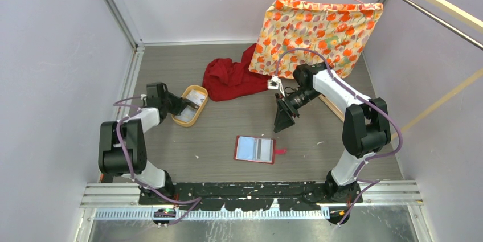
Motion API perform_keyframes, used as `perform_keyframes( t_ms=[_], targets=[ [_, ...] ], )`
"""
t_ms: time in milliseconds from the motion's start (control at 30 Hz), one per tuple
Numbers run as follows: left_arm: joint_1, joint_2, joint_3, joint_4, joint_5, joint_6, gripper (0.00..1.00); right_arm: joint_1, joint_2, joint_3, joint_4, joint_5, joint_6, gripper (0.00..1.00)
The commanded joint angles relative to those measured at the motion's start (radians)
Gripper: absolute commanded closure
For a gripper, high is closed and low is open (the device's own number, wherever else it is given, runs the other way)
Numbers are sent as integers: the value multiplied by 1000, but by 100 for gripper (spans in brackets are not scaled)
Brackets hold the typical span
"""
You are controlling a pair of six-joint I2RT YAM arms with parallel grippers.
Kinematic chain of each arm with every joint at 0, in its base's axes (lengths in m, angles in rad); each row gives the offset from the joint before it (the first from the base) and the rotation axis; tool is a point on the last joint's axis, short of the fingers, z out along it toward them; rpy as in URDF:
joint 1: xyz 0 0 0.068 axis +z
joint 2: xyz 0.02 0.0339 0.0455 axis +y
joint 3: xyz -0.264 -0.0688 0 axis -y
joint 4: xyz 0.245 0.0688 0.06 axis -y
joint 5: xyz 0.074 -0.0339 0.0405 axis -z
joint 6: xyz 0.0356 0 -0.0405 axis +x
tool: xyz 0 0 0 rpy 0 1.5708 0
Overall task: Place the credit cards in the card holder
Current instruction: Pick up the credit card from the storage box.
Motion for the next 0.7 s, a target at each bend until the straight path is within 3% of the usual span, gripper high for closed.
perform_keyframes(
  t_ms=[0, 167, 367, 567, 667],
  targets=[
    [-4, -121, 28, -58, -14, 78, 100, 5, -2, 38, -16, -7, -20, 39],
    [-2, -256, 10, -79, 10, 189, 100, 4, -13, 37, -16, -2, -23, 39],
    [-2, -428, -51, 16, 209, 334, 100, 4, -73, 19, 18, 50, -16, 39],
    [-10, -493, -139, 313, 549, 287, 100, 3, -184, -31, 94, 106, 9, 38],
    [-76, -510, -172, 413, 627, 247, 100, 3, -237, -58, 120, 101, 8, 38]
  ],
)
